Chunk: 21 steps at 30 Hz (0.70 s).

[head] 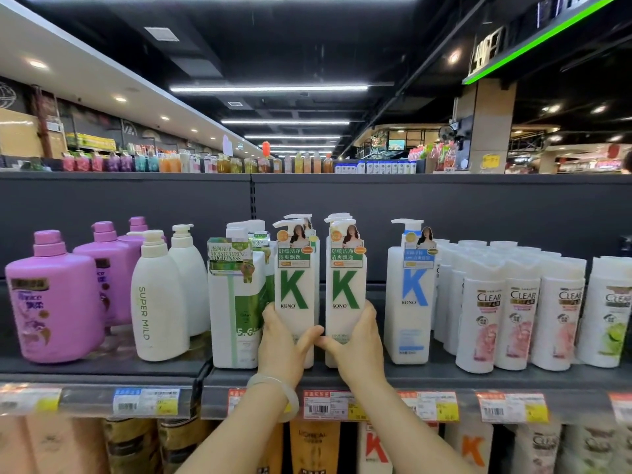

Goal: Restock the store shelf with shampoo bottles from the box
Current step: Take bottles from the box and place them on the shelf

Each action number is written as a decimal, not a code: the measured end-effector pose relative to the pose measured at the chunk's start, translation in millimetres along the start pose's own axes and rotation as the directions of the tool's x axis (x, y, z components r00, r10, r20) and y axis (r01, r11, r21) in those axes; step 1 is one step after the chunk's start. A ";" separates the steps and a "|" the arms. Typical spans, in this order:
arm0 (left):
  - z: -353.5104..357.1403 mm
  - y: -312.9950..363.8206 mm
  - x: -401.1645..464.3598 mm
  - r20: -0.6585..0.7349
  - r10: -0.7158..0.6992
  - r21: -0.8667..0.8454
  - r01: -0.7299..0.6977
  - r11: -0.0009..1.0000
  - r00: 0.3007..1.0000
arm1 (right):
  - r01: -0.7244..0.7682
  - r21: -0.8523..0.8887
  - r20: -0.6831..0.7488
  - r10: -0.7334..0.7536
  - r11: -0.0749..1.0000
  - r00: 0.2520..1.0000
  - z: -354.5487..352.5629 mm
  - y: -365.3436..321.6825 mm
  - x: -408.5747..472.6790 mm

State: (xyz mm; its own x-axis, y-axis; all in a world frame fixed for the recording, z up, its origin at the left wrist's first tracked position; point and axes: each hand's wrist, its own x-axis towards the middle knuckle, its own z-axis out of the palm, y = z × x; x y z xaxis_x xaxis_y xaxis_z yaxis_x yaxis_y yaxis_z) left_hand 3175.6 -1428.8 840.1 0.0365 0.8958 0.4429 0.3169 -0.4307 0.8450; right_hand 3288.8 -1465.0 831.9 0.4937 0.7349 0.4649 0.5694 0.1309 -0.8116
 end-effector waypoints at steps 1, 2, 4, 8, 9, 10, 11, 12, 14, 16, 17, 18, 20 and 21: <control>0.3 0.5 0.3 -0.001 -0.005 0.002 0.005 1.000 1.000 | 0.000 0.001 0.005 0.000 1.000 1.000 -0.5 -0.7 -0.3; 0.6 1.1 0.4 -0.002 -0.013 0.005 0.013 1.000 1.000 | -0.002 0.000 0.012 0.002 1.000 1.000 -1.5 -1.9 -0.8; 1.5 2.0 -1.2 -0.006 -0.028 0.004 0.028 1.000 1.000 | -0.006 -0.001 0.025 0.006 1.000 1.000 -5.1 -4.1 -3.3; 5.2 6.5 -18.3 -0.087 0.001 0.029 0.001 1.000 0.996 | 0.035 0.019 -0.146 -0.032 0.999 0.989 -29.8 4.0 -19.2; 6.9 8.0 -25.7 -0.136 0.041 0.059 -0.033 0.998 0.990 | 0.066 -0.017 -0.247 -0.069 0.998 0.967 -40.1 8.6 -22.8; 9.3 9.3 -33.2 -0.178 0.098 0.094 -0.082 0.992 0.979 | 0.073 -0.052 -0.338 -0.087 0.996 0.937 -50.3 13.8 -23.6; 12.7 10.1 -40.4 -0.199 0.156 0.125 -0.133 0.983 0.968 | 0.046 -0.074 -0.398 -0.071 0.996 0.915 -59.9 19.1 -21.7; 17.0 10.7 -47.0 -0.199 0.198 0.144 -0.172 0.975 0.960 | -0.007 -0.085 -0.419 -0.029 0.996 0.908 -68.0 24.0 -17.6; 26.7 12.1 -57.3 -0.165 0.206 0.140 -0.184 0.973 0.965 | -0.123 -0.080 -0.350 0.088 0.989 0.933 -77.0 30.6 -6.1; 37.0 13.9 -63.0 -0.112 0.156 0.125 -0.141 0.982 0.981 | -0.191 -0.067 -0.217 0.172 0.979 0.961 -77.6 32.0 3.2; 42.0 14.5 -64.8 -0.088 0.138 0.128 -0.126 0.984 0.986 | -0.202 -0.078 -0.166 0.187 0.976 0.968 -76.1 34.0 6.5; 46.4 15.0 -66.0 -0.071 0.123 0.136 -0.113 0.984 0.990 | -0.208 -0.113 -0.141 0.192 0.972 0.971 -74.0 36.3 9.0; 52.6 15.9 -67.0 -0.051 0.090 0.154 -0.081 0.985 0.995 | -0.230 -0.208 -0.149 0.202 0.951 0.968 -72.2 38.4 10.7; 54.8 15.8 -66.9 -0.045 0.077 0.163 -0.068 0.984 0.996 | -0.238 -0.236 -0.159 0.204 0.942 0.966 -72.3 39.1 10.6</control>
State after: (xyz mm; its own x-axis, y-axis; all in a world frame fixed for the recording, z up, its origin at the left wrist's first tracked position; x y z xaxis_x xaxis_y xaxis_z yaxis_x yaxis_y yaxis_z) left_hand 3230.1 -1489.5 807.5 0.0184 0.8544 0.5193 0.4637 -0.4674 0.7526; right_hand 3363.8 -1500.2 830.6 0.6976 0.6308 0.3397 0.5741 -0.2085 -0.7918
